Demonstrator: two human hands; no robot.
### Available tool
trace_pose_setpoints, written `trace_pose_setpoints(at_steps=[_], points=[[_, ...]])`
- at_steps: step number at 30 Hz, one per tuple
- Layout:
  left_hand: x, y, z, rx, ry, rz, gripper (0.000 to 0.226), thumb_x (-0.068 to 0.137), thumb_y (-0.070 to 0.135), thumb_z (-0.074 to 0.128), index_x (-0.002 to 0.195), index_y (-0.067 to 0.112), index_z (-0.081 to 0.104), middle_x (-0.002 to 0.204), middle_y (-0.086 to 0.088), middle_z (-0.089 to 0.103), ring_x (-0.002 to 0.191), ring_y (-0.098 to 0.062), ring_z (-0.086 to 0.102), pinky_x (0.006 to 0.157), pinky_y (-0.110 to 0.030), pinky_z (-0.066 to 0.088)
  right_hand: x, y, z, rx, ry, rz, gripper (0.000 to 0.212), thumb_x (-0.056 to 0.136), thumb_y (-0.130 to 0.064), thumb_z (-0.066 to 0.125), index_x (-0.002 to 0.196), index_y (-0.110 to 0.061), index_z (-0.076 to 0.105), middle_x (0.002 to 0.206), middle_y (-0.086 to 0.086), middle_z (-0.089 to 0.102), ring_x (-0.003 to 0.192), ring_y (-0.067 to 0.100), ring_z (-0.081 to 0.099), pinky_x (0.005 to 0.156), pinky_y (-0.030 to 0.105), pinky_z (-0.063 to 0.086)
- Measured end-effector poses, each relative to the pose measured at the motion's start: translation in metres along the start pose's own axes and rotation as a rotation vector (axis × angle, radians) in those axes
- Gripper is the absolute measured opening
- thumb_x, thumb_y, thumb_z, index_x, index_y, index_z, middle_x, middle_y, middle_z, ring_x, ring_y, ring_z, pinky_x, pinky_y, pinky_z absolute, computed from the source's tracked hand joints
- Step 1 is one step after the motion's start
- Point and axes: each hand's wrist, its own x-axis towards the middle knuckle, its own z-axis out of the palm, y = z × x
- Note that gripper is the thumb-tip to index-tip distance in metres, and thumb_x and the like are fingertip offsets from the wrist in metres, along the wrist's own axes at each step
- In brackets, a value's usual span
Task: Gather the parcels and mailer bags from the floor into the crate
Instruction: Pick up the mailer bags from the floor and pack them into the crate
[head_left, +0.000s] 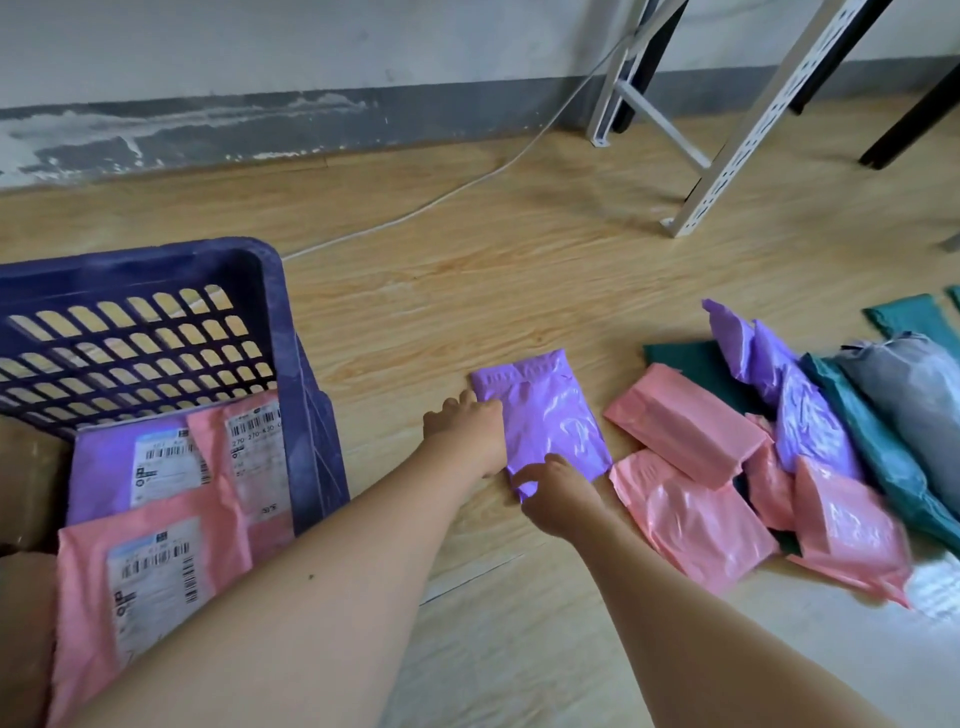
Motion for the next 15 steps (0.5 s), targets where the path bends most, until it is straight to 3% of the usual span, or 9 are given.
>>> trace_pose_setpoints(at_steps=[3,5,7,8,11,15], points=[[0.003,-0.002,0.006,-0.038,0.015,-0.041,0.049,0.089,0.017,0.045,0.137,0.018,0.036,0.137,-0.01,0.037,0.127,-0.03,0.039,0.099,-0.042,0.036,0.009,0.002,0.01,-0.033,-0.1,-0.024,0.047,0.087,-0.002,0.044,0.131,-0.017,0.054,0.091,-0.014,0.047,0.129,0.02,0.038,0.096,0.021,0.032],[0.004,-0.004,0.008,-0.058,0.01,-0.058,0.05,0.09,0.018,0.045,0.139,0.019,0.034,0.137,-0.01,0.036,0.127,-0.03,0.039,0.1,-0.042,0.035,0.014,0.0,0.015,-0.021,-0.16,-0.007,0.053,0.085,-0.001,0.044,0.135,-0.019,0.05,0.116,-0.008,0.051,0.138,0.014,0.028,0.101,0.023,0.034],[0.005,-0.005,0.008,-0.077,-0.009,-0.07,0.055,0.089,0.015,0.044,0.143,0.021,0.03,0.139,-0.01,0.034,0.128,-0.03,0.038,0.101,-0.042,0.035,0.016,-0.001,0.019,-0.048,-0.21,-0.016,0.056,0.085,-0.001,0.043,0.139,-0.019,0.044,0.145,0.0,0.038,0.144,0.012,0.014,0.106,0.029,0.036],[0.005,-0.005,0.008,-0.087,-0.015,-0.077,0.056,0.089,0.013,0.044,0.143,0.022,0.03,0.139,-0.009,0.034,0.128,-0.03,0.038,0.101,-0.042,0.035,0.017,-0.002,0.02,-0.075,-0.241,-0.013,0.057,0.086,-0.001,0.042,0.141,-0.018,0.041,0.151,0.001,0.03,0.144,0.014,0.015,0.106,0.032,0.039],[0.006,-0.006,0.008,-0.117,-0.01,-0.095,0.054,0.088,0.011,0.044,0.14,0.021,0.034,0.139,-0.009,0.034,0.128,-0.03,0.038,0.1,-0.041,0.036,0.018,-0.002,0.023,-0.121,-0.281,0.035,0.054,0.086,-0.004,0.043,0.139,-0.011,0.042,0.153,0.006,0.014,0.129,0.023,0.044,0.096,0.034,0.047],[0.007,-0.008,0.009,-0.139,-0.016,-0.111,0.054,0.087,0.012,0.046,0.139,0.021,0.036,0.139,-0.008,0.034,0.128,-0.029,0.038,0.1,-0.04,0.037,0.017,0.0,0.025,-0.142,-0.282,0.045,0.047,0.088,-0.004,0.044,0.135,-0.003,0.042,0.154,0.005,0.015,0.131,0.022,0.043,0.093,0.03,0.044]])
